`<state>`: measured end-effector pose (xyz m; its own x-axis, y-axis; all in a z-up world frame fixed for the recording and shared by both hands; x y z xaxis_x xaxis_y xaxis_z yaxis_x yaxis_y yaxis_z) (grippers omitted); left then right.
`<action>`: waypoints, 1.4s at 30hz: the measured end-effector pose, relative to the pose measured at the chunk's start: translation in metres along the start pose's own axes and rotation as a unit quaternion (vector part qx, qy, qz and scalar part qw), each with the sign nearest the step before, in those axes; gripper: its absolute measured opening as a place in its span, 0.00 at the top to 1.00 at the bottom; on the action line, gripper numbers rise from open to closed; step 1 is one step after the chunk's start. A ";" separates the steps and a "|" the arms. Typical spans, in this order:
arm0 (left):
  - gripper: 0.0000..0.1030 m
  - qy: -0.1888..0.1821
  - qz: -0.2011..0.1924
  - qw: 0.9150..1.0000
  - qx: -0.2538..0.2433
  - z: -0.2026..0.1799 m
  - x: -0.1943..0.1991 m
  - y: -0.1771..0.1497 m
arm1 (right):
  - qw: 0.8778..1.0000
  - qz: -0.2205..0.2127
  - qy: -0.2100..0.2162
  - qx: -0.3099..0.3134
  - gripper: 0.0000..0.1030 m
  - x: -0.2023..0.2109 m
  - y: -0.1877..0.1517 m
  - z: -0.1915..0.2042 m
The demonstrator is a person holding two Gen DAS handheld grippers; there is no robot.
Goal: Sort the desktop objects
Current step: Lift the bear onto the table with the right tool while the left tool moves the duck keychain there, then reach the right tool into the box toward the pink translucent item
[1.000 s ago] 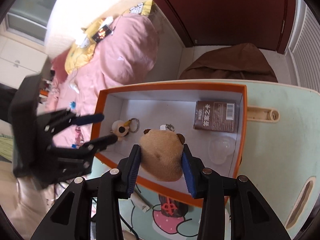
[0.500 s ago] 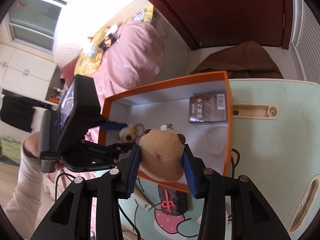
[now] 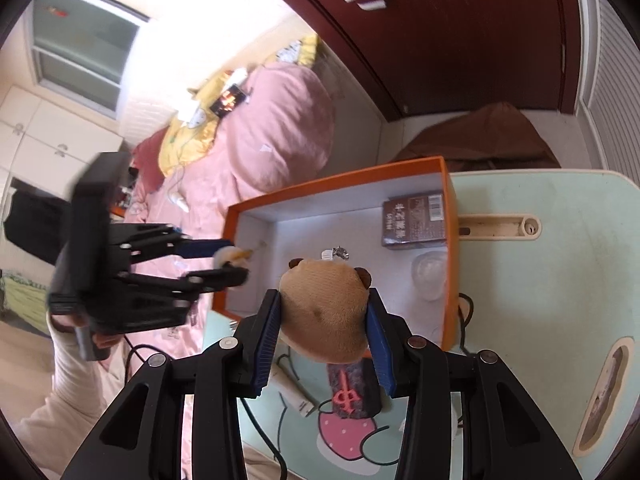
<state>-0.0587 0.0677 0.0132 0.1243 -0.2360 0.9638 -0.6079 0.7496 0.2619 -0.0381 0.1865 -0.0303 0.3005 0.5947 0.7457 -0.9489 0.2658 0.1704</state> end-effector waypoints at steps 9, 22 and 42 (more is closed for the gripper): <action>0.62 -0.024 -0.076 0.993 0.088 -0.023 0.026 -0.074 | 0.999 0.013 0.003 0.037 0.60 0.004 -0.062 0.023; 0.62 -0.029 -0.029 0.982 0.183 -0.040 -0.069 -0.149 | 0.995 0.061 -0.074 0.012 0.60 -0.070 -0.101 0.002; 0.32 0.015 -0.107 0.974 0.201 0.007 -0.029 -0.125 | 0.998 -0.045 -0.029 -0.018 0.53 -0.002 -0.008 0.011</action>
<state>0.0080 -0.0230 -0.0480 0.3011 -0.3380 0.8917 -0.8227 0.3808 0.4221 -0.0319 0.1748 -0.0260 0.3772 0.5232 0.7642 -0.9138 0.3444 0.2153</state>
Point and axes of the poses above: each gripper's, at about its wrist camera, not at the fingertips, and x roughly against the way its jaws point, z to its left, y to its top, the point moved 7 cm from there along -x, roughly the way its jaws point, and after that the axes turned 14 degrees about -x, right-handed, at the moved point
